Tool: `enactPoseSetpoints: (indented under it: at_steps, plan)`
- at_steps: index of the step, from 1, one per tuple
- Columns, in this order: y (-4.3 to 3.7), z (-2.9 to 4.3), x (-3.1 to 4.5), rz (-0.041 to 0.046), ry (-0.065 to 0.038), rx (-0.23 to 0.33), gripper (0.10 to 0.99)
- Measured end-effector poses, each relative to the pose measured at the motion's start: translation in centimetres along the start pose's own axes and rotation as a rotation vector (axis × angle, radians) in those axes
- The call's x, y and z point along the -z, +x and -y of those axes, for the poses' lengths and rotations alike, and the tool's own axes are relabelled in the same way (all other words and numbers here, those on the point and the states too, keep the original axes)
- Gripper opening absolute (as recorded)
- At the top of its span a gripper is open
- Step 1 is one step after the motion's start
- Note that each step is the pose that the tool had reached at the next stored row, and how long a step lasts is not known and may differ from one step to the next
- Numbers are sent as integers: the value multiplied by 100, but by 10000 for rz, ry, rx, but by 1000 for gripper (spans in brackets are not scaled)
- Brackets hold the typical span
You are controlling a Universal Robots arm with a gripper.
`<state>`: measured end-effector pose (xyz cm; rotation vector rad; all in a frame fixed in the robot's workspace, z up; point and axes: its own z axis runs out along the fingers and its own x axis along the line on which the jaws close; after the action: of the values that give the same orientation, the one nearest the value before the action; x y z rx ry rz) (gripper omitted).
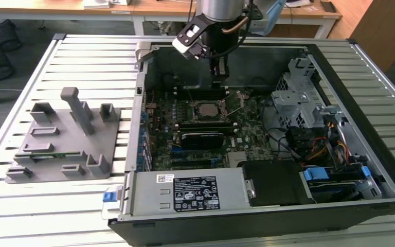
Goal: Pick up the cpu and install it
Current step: 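Close the cpu cover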
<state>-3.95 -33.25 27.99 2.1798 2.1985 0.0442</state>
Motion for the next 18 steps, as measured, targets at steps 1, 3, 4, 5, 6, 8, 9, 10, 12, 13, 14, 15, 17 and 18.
enactPoseSetpoints:
  at_steps: [1,3,4,5,6,8,9,10,12,13,14,15,17,18]
  plan:
    - [1,-6,0,0,0,0,106]
    - [1,-19,-1,0,0,0,106]
    - [2,-26,-1,0,0,0,106]
    - [2,-34,-2,0,0,0,106]
    - [2,-41,-2,0,0,1,106]
    - [3,-54,-3,0,0,1,106]
    - [4,-60,-3,0,0,0,106]
    - [5,-65,-3,0,0,0,106]
    - [7,-75,-4,0,0,0,106]
    - [8,-81,-4,0,0,0,106]
    - [9,-87,-5,0,0,1,106]
    - [10,-93,-5,-1,0,0,106]
    - [12,-104,-5,0,0,0,106]
    - [13,-110,-6,0,0,0,106]
